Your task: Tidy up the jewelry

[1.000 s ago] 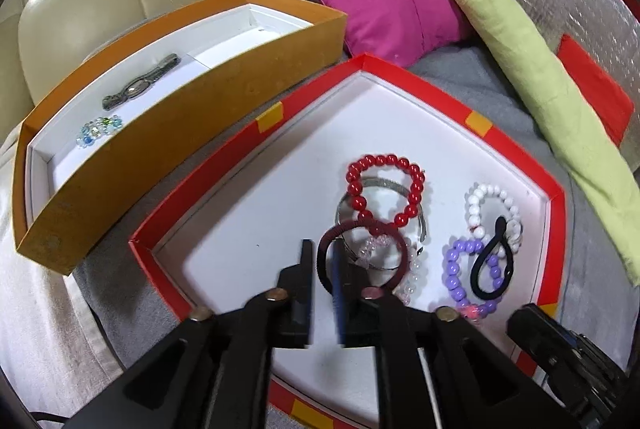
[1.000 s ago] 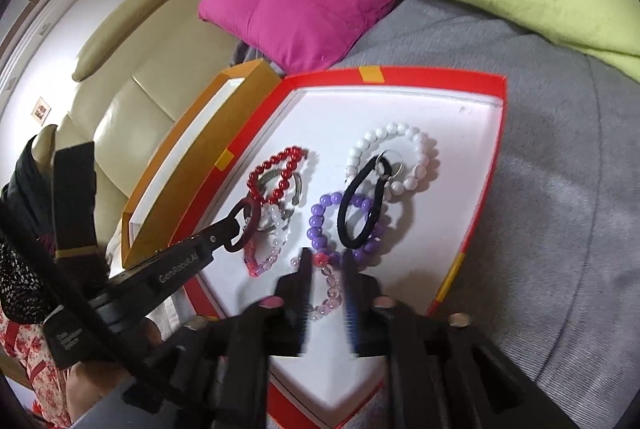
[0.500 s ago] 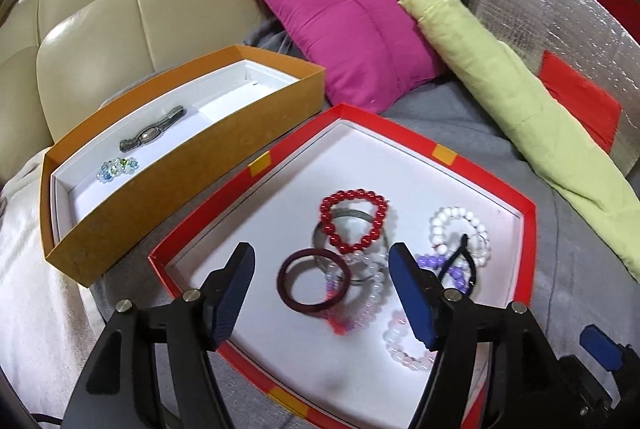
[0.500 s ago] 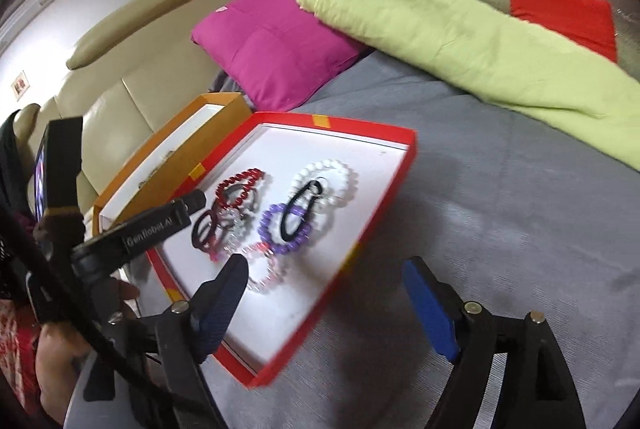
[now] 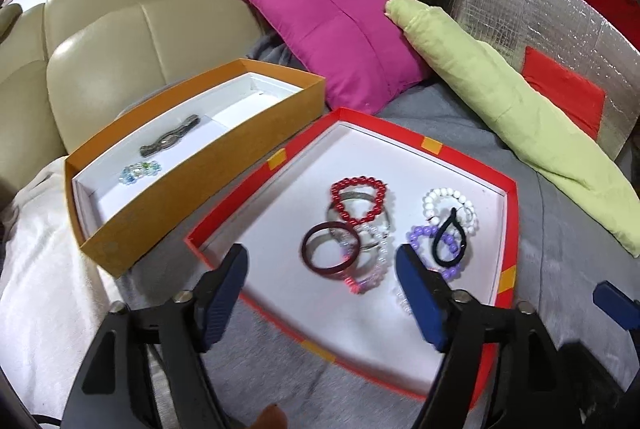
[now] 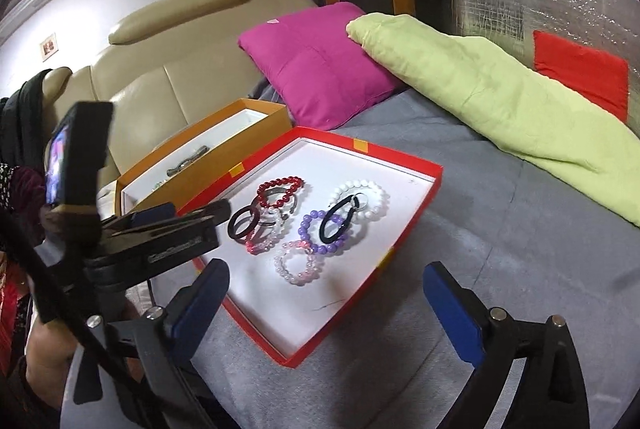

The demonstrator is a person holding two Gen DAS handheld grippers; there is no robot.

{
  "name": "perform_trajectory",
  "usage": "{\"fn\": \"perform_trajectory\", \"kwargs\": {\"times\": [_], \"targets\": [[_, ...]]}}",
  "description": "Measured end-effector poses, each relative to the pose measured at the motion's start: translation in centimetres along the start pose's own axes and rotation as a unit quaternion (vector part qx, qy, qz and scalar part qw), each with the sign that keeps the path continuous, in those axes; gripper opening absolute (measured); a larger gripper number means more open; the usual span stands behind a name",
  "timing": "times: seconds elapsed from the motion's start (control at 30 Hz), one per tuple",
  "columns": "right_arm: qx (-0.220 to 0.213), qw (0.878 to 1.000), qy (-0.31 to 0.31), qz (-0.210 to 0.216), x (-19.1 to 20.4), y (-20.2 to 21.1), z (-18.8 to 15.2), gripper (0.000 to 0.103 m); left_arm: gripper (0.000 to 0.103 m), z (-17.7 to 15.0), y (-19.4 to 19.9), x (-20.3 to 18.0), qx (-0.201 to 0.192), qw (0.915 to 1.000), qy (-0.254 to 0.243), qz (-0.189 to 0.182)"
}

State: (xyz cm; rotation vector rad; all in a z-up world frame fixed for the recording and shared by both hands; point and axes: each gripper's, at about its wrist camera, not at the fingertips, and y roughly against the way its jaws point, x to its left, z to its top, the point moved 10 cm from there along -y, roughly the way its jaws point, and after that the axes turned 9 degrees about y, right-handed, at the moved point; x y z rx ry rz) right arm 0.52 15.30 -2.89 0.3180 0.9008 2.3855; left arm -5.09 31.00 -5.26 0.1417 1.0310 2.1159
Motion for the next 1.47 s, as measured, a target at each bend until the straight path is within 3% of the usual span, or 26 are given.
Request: {"fn": "perform_trajectory", "kwargs": {"times": [0.37, 0.6, 0.87, 1.27, 1.47], "targets": [[0.011, 1.0, 0.004, -0.014, -0.4, -1.3, -0.4, 0.099, 0.087, 0.2, -0.1, 1.7, -0.006, 0.9999, 0.009, 0.004], [0.011, 1.0, 0.016, -0.02, -0.3, -2.0, 0.0, 0.099, 0.097, 0.4, 0.0, 1.5, -0.014, 0.9999, -0.005, 0.007], [0.012, 0.999, 0.03, -0.022, 0.1, -2.5, 0.2, 0.099, 0.097, 0.0, -0.8, 1.5, 0.008, 0.9999, 0.006, -0.005], [0.013, 0.999, 0.043, -0.023, 0.5, -3.0, 0.8, 0.099, 0.097, 0.1, -0.9, 1.4, 0.009, 0.9999, 0.007, -0.008], [0.013, 0.999, 0.041, -0.024, 0.6, -2.9, 0.8, 0.099, 0.097, 0.2, -0.4, 0.9, -0.005, 0.9995, 0.013, -0.028]]}}
